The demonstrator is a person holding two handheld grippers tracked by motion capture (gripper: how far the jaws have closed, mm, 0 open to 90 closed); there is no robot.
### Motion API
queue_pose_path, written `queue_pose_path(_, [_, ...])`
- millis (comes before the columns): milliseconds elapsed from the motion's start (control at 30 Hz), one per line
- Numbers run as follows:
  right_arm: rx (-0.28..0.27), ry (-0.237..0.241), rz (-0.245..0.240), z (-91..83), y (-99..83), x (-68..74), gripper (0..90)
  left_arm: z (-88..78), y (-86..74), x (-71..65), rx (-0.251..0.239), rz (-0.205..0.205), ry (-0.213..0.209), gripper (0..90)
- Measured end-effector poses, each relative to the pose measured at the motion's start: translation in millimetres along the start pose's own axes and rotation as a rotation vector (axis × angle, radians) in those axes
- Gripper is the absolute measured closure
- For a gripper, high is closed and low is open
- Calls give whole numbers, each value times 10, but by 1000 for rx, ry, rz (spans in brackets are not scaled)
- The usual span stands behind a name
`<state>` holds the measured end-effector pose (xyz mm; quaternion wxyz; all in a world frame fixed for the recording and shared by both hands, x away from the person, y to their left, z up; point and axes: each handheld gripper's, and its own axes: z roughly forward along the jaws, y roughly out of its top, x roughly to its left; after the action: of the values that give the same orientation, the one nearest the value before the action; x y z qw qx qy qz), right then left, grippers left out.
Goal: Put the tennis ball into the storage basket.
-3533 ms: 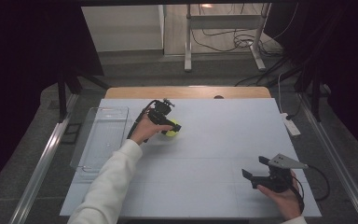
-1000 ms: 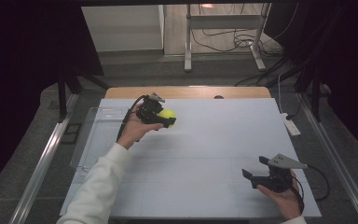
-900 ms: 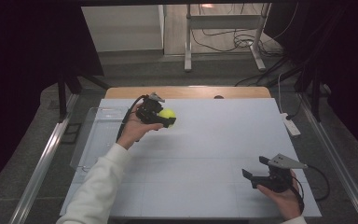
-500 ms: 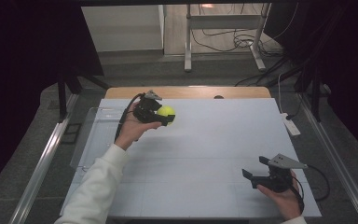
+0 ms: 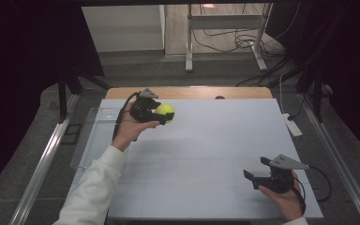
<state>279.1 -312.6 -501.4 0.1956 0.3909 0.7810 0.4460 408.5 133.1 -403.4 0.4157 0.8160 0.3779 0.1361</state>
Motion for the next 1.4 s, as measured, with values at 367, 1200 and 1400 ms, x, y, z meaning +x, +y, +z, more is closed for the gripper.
queue_pose_path(367, [-1,0,1,-3,0,1,116,-60,-5,-8,-16,2,6,275])
queue_pose_path(1200, [-1,-1,1,-2,1,3,116,-241,-128,27,-50,-14,27,275])
queue_pose_path(1400, [-1,-1,1,-2,1,6,116,-274,-159,26,-58,-18,25,274])
